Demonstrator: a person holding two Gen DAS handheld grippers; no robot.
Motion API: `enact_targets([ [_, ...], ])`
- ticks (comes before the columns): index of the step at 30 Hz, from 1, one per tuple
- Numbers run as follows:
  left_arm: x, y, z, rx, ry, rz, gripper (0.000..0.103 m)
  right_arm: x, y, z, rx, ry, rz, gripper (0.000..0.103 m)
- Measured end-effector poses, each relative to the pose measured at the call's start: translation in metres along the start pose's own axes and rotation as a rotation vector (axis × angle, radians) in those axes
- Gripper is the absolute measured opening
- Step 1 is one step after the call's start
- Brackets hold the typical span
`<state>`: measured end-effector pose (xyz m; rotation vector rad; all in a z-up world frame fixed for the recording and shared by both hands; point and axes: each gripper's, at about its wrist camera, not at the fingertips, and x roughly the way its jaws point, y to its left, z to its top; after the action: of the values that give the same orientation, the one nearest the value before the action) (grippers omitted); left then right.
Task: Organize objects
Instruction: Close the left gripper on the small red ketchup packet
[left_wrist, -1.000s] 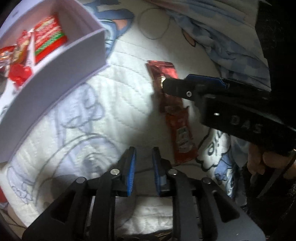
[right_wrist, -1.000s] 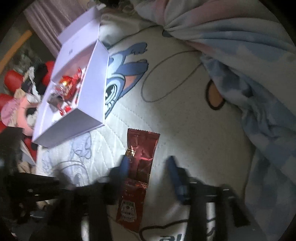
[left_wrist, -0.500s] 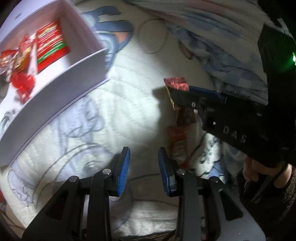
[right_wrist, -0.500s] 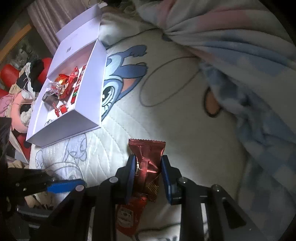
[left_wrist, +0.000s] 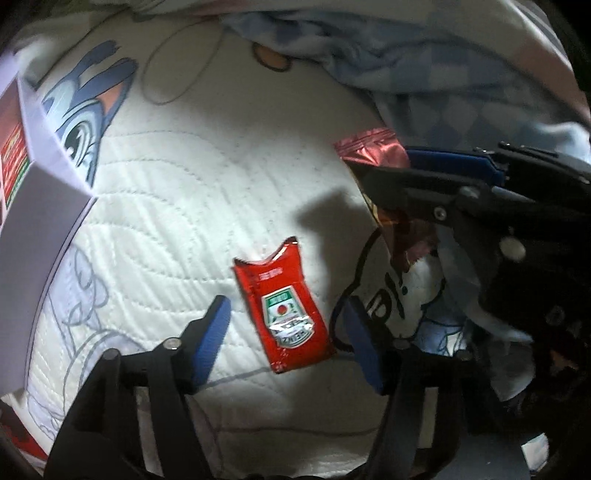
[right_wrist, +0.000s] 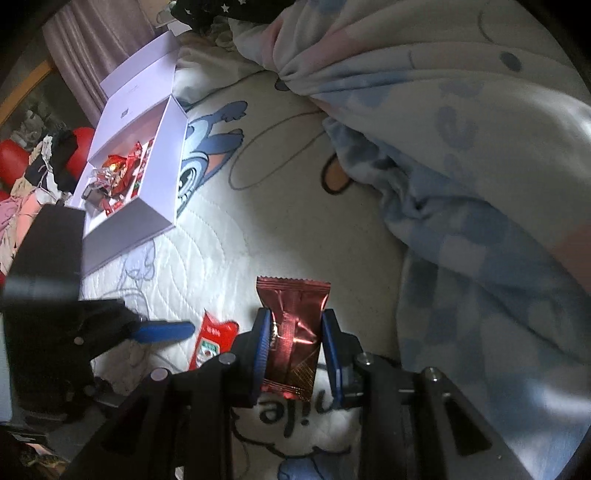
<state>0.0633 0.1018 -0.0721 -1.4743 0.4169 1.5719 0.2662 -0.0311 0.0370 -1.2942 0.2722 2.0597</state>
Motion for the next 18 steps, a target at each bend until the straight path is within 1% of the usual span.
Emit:
enact_targets([
  [1,0.001,-0.003,-0.001,0.011,-0.004,0.015,0.064,0.001,-0.001,-0.002,0.004,0.006,0.001,0.027],
  [2,0.0,-0.004,-0.003,0.018,-0.017,0.034,0.061,0.001,-0.001,-0.004,0.009,0.012,0.002,0.027],
  [4,-0.001,-0.004,-0.006,0.028,-0.034,0.077,0.032,0.003,-0.002,-0.008,0.023,0.019,0.002,0.027],
  [5,-0.003,-0.002,-0.007,0.027,-0.037,0.067,0.032,0.003,-0.001,-0.009,0.023,0.022,0.002,0.027],
  [6,-0.005,0.001,-0.007,0.015,-0.04,0.051,0.028,0.004,0.0,-0.01,0.022,0.024,0.004,0.027],
  [8,-0.008,0.005,-0.009,-0.007,-0.043,0.028,0.027,0.004,0.002,-0.011,0.022,0.027,0.011,0.027],
  [9,-0.01,0.006,-0.01,-0.01,-0.044,0.023,0.022,0.004,0.003,-0.011,0.023,0.028,0.014,0.027],
  [10,-0.012,0.006,-0.012,-0.011,-0.044,0.022,0.021,0.005,0.004,-0.011,0.023,0.028,0.016,0.027],
  [14,-0.02,0.01,-0.02,-0.018,-0.044,0.007,0.021,0.004,0.013,-0.01,0.013,0.027,0.033,0.027],
  [18,-0.031,0.023,-0.026,-0.069,-0.063,-0.039,0.02,0.003,0.021,-0.008,0.007,0.025,0.043,0.027],
])
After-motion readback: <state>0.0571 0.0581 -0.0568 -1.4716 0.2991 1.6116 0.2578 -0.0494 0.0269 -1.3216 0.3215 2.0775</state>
